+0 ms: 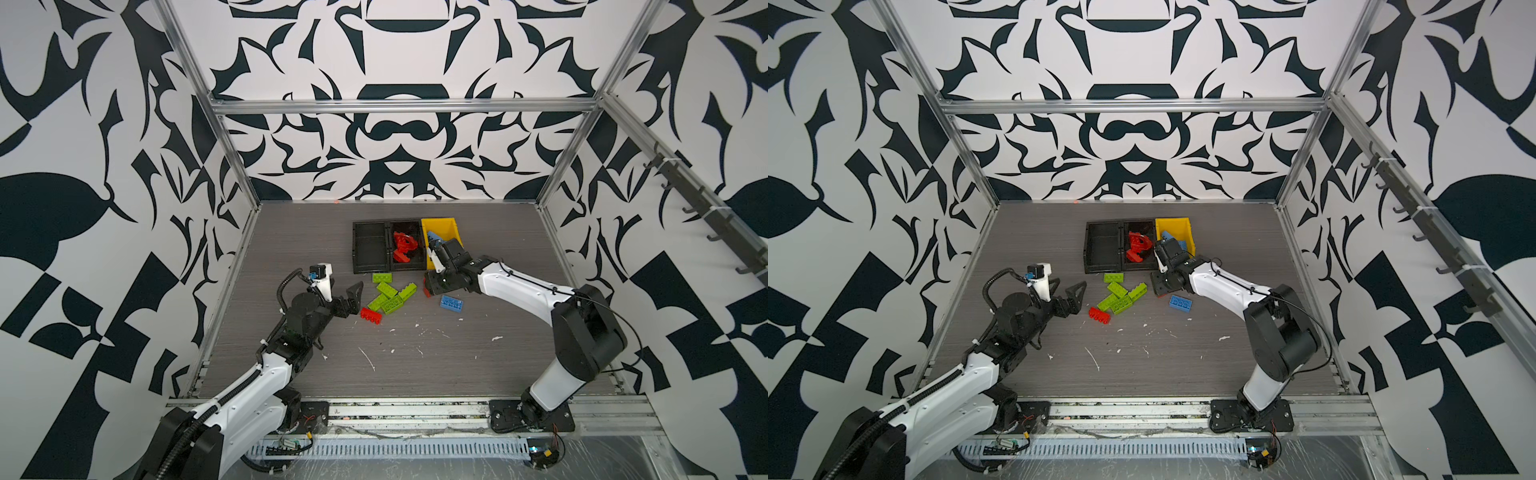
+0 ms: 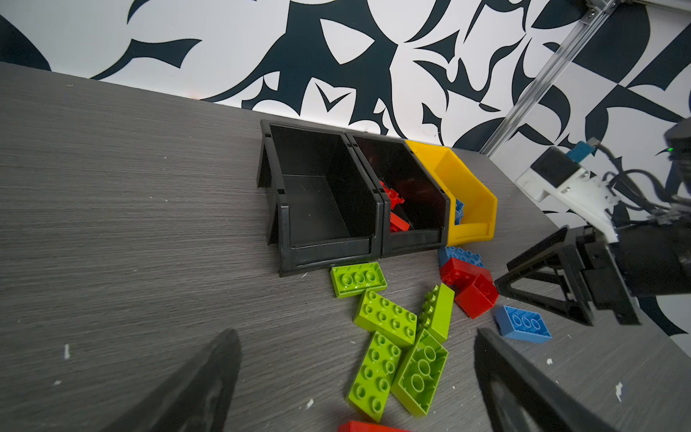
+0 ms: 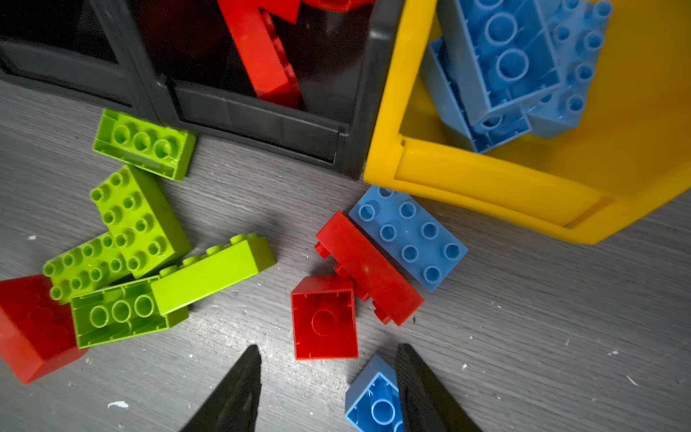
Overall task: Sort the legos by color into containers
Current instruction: 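Move the right gripper back to the red bricks beside the yellow bin, then lower the right gripper and grasp a small red brick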
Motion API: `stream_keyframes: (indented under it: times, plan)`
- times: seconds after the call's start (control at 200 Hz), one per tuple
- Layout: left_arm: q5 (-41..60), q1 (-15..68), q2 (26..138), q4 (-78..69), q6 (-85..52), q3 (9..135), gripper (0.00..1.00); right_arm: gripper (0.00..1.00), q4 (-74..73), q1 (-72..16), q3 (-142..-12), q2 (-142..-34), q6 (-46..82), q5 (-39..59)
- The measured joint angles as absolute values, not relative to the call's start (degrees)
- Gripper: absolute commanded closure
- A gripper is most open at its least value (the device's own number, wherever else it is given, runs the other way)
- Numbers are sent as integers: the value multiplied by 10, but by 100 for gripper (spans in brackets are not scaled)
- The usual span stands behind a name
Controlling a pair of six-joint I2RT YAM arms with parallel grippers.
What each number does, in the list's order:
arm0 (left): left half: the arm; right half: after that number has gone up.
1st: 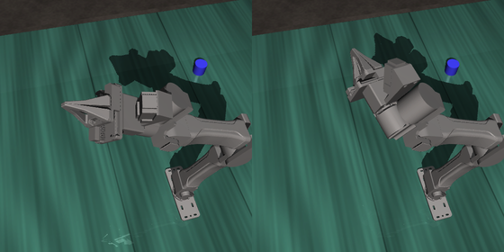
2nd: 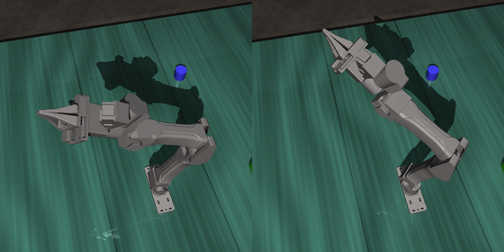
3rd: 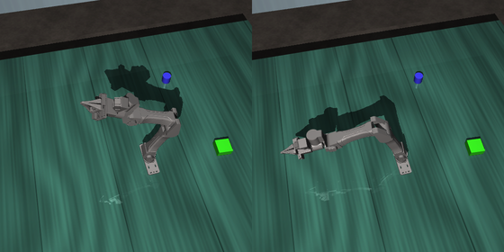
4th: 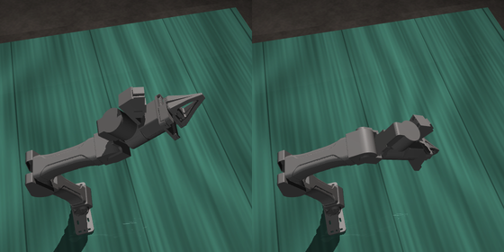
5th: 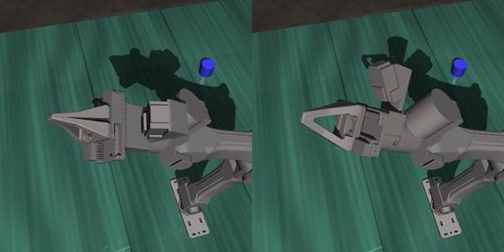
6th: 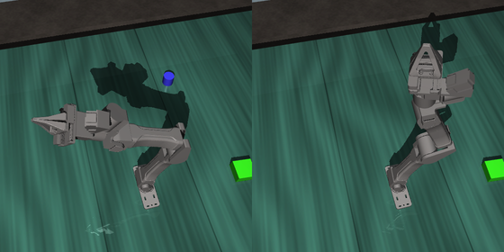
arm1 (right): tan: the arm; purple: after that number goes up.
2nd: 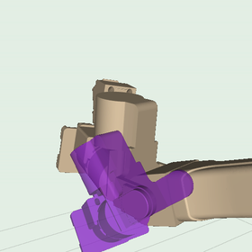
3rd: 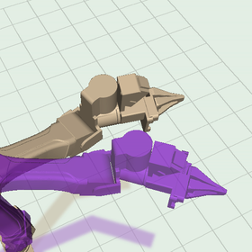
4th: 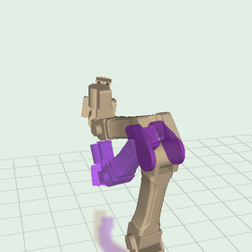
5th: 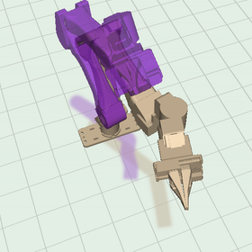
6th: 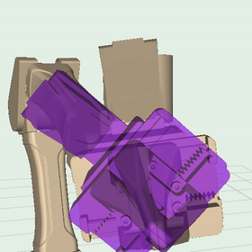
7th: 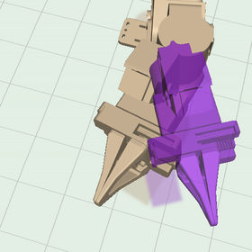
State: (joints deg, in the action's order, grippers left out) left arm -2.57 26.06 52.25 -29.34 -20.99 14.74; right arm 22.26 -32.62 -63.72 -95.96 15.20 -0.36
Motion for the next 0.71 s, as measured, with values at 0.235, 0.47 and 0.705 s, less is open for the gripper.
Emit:
stream_keyframes:
  times: [0.235, 0.47, 0.705]
  plan:
    - [-26, 261, 522, -293, -210, 147, 0, 40, 218, -336, -641, -980, 156, -5]
    - [-26, 261, 522, -293, -210, 147, 0, 39, 214, -338, -655, -1014, 154, -7]
    - [-26, 261, 519, -293, -210, 147, 0, 40, 214, -338, -667, -1037, 150, -17]
